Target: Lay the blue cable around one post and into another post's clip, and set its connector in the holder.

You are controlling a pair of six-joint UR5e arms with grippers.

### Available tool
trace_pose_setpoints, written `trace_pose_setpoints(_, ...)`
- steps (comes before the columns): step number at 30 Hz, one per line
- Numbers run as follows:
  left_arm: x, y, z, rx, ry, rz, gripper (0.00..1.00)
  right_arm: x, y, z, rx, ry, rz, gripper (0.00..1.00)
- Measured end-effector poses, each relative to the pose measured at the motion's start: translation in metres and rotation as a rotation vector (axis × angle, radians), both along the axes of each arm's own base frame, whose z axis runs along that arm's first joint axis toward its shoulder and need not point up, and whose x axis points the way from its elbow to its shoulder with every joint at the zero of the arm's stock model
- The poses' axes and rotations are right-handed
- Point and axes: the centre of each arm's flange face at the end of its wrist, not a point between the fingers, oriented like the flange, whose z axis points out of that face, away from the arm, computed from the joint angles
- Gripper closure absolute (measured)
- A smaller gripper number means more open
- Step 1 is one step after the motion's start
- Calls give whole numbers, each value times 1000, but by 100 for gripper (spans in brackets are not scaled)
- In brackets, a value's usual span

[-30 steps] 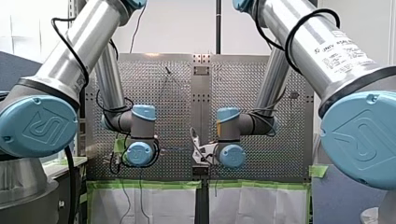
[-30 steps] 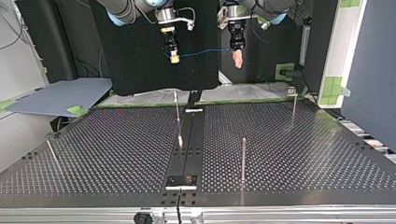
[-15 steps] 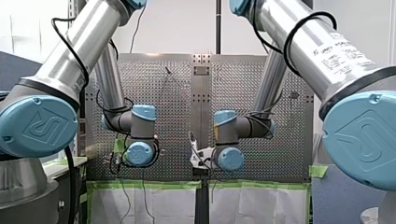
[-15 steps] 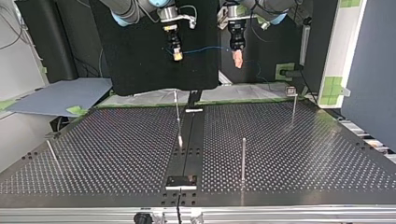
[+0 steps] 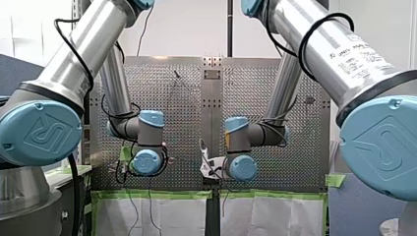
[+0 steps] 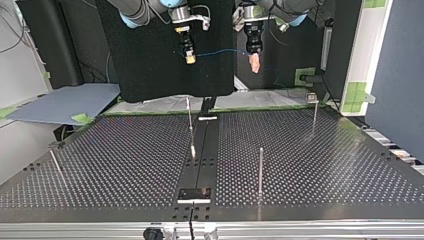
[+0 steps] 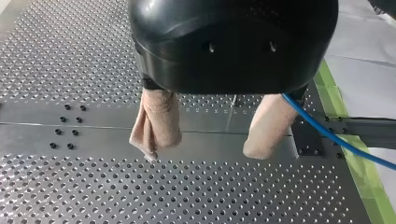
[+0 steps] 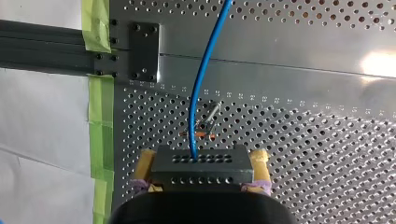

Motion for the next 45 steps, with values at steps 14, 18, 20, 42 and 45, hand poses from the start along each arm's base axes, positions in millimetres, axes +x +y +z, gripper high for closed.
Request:
trace_pose_setpoints(14,-48,7,9,-32,62,-38,0,15,22,32,30,-53,34,100)
trace_pose_setpoints(18,-57,13,16,-56,76,-33,0,15,21,46,46,-79,29,100)
trace_pose_setpoints(20,-55,12,20,-72,72,-27,0,17,18,55,49,-96,24,100)
trace_pose_setpoints(42,13,-8,125,-356,-107,99,0,40,-44,209,-95,-203,-26,100)
trace_pose_setpoints(45,22,-9,143,-377,-133,115,0,41,-49,232,-114,-219,-28,100)
